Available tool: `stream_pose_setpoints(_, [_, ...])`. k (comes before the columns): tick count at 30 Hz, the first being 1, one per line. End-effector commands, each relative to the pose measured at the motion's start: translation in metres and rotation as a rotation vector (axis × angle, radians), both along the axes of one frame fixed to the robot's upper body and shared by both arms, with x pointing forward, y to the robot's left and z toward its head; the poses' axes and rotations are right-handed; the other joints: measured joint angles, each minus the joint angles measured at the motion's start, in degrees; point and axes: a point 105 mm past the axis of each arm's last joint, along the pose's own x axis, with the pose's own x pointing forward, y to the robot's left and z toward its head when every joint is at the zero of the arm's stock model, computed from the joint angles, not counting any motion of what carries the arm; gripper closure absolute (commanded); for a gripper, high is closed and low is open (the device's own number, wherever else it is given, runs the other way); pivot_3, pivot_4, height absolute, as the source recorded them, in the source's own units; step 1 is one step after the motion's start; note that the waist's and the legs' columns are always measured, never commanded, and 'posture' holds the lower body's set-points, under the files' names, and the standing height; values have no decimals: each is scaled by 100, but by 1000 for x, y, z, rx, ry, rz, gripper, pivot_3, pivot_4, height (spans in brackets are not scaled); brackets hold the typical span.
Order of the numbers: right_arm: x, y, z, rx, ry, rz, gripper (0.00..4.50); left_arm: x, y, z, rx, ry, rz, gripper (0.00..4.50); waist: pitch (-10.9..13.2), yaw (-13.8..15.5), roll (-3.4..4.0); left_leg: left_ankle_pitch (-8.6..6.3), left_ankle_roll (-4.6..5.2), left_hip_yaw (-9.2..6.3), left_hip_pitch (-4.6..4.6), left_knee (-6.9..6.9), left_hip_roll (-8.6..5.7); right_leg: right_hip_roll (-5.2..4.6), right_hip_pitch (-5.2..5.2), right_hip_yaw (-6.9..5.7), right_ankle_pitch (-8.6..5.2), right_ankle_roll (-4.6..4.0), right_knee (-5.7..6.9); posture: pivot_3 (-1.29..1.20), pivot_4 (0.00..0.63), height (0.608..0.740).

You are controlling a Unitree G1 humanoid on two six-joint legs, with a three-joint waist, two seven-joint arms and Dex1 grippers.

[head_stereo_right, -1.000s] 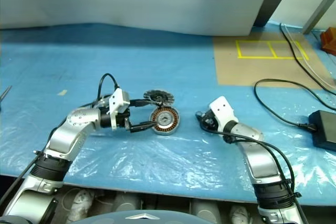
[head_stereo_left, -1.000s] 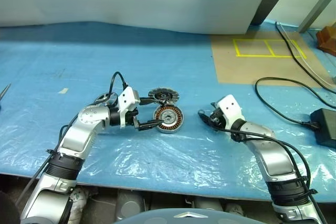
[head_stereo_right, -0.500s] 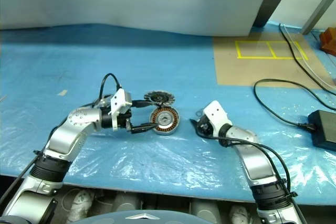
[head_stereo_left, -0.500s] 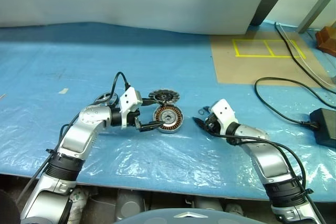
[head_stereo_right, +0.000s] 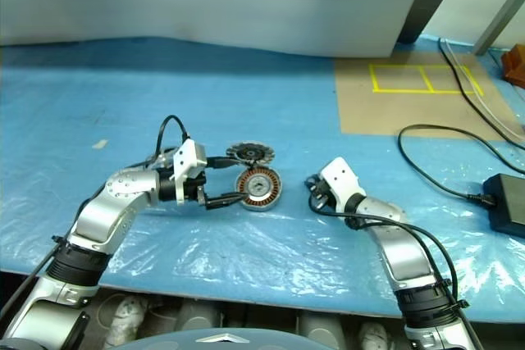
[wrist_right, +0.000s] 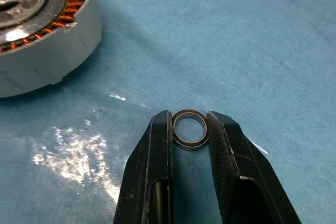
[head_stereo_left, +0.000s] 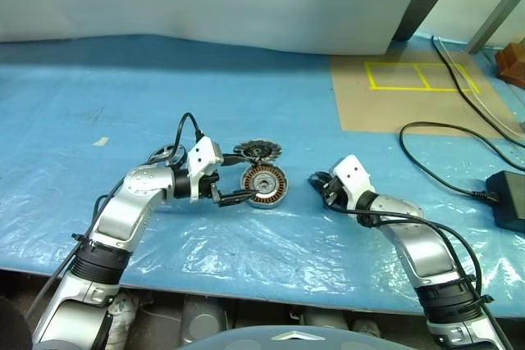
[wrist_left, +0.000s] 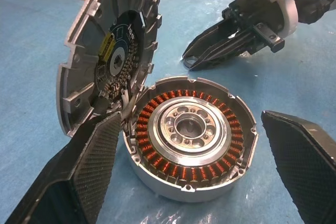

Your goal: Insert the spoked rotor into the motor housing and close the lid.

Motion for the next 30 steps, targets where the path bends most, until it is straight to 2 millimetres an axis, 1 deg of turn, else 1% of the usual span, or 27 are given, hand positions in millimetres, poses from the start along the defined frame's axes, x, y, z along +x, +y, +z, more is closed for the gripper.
stream_pose_setpoints(1, [-8,22,53,108,-58,162,3939,-7,-4,16,-42,-29,-43,0,1,-25,3,0,0,1,-1,0,0,1,-3,1,0,0,0,0,150,740])
stream_pose_setpoints(3, [-14,29,65,121,-36,250,3939,-7,-3,18,-46,-31,-47,0,1,-18,3,0,0,0,2,-2,1,2,-4,1,0,0,1,0,150,740])
stream_pose_setpoints(6, [-17,38,71,114,0,353,3939,-8,1,15,-22,-28,-51,0,1,0,2,0,0,1,2,-6,1,2,-3,1,0,-1,0,0,150,740])
stream_pose_setpoints(8, [-18,45,67,91,39,421,3939,-11,7,9,22,-20,-66,0,1,-2,2,0,0,1,0,-7,1,2,-4,1,0,-1,-3,0,150,740])
stream_pose_setpoints(12, [2,55,59,66,30,430,3939,-13,14,7,34,-21,-61,0,1,-15,2,0,0,2,0,-9,1,2,-5,0,0,-1,-4,0,150,740])
stream_pose_setpoints(15, [9,65,52,24,21,480,3939,-18,16,7,33,-21,-66,0,1,-13,2,0,0,3,-3,-7,0,1,-6,0,0,-1,-3,0,150,740])
stream_pose_setpoints(17, [9,71,47,3,34,520,3939,-21,17,7,33,-21,-70,0,1,-14,2,0,0,3,-6,-8,0,1,-9,0,0,-2,-3,0,150,740])
stream_pose_setpoints(20, [8,76,43,19,70,560,3939,-24,17,1,42,-18,-70,0,1,-10,2,0,0,3,-9,-8,2,2,-10,-3,0,-2,-3,0,150,740])
stream_pose_setpoints(27, [9,82,42,-28,54,620,3939,-21,18,-4,32,-24,-32,0,1,-5,2,0,0,3,-9,2,2,1,-10,-2,0,-3,6,0,150,740])
stream_pose_setpoints(30, [11,84,38,-46,60,625,3939,-23,19,-8,34,-21,-29,0,1,-13,2,0,0,3,-6,3,4,2,-10,-2,0,-3,11,0,150,740])
